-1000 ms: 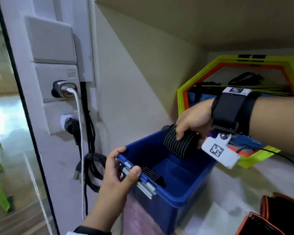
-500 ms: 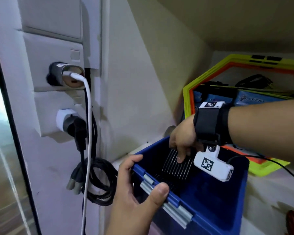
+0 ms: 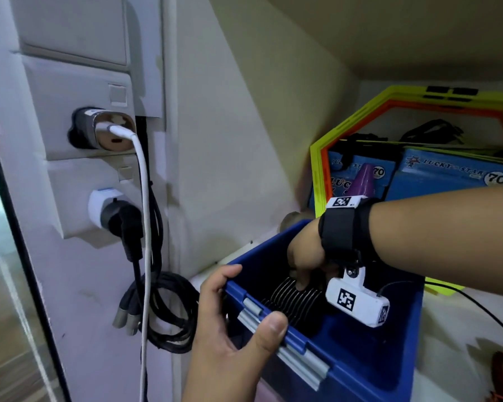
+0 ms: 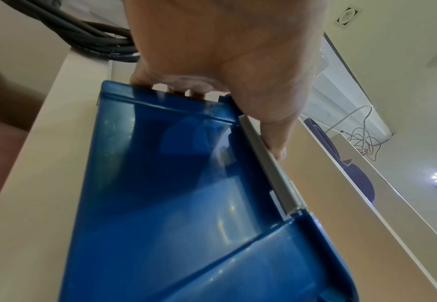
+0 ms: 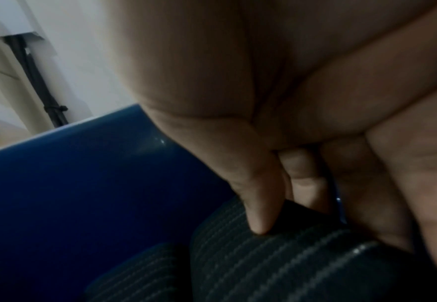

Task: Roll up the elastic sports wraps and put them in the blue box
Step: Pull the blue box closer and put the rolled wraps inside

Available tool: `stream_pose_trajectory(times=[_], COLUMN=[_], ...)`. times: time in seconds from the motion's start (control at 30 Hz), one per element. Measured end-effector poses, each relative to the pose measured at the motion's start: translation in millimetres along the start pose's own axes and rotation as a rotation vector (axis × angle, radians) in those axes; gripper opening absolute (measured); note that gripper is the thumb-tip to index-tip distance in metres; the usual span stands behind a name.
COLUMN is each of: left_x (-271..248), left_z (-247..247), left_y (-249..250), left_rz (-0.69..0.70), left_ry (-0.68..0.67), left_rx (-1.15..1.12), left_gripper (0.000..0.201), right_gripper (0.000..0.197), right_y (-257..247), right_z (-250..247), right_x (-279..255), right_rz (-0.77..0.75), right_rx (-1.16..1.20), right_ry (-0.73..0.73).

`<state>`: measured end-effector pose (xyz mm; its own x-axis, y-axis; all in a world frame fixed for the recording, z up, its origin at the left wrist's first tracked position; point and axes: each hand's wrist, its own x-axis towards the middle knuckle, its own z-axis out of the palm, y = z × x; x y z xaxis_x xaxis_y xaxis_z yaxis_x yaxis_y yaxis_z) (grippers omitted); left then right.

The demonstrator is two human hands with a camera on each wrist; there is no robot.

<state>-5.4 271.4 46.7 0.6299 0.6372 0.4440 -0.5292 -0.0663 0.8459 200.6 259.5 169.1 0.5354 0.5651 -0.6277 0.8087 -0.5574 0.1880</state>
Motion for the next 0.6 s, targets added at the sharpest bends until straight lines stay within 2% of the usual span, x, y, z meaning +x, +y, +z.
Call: stream_pose_trajectory(times=[0.1, 0.2, 0.27, 0.33, 0.37, 0.47, 0.53, 0.6], left_x=[0, 0, 1, 1, 0, 0, 0, 1], left_z=[0, 0, -1, -1, -1, -2, 0, 1], left_y=[1, 1, 1, 1, 1, 1, 1, 3], left_rz=[0.003, 0.005, 0.005, 0.018, 0.023, 0.028, 0.031, 0.041], left_ry=[-0.001, -0.002, 0.001, -0.001, -0.001, 0.015, 0.028, 0.041], left_rx=[-0.007, 0.011, 0.013, 0.022, 0.03, 0.023, 0.023, 0.034], left_gripper=[0.073, 0.079, 0.076, 0.07, 0.069, 0.071, 0.072, 0.07], right_gripper=[0.033, 0.034, 0.044, 0.056, 0.052, 0.023, 0.016, 0.022], right_y=[-2, 3, 13, 31, 38, 64, 78, 87], right_z=[2, -5, -11, -18, -22, -27, -18, -2], right_x=[-3, -8, -14, -26, -36, -65, -76, -80], right_rz=[0.029, 0.069, 0.09, 0.079, 0.061, -0.032, 0.005, 0.082], right_rx=[0.056, 0.194, 0.326, 0.424, 0.467, 0.568, 0.447, 0.244], right_ry=[0.052, 0.012, -0.02, 0.006, 0.058, 0.316, 0.49, 0.53])
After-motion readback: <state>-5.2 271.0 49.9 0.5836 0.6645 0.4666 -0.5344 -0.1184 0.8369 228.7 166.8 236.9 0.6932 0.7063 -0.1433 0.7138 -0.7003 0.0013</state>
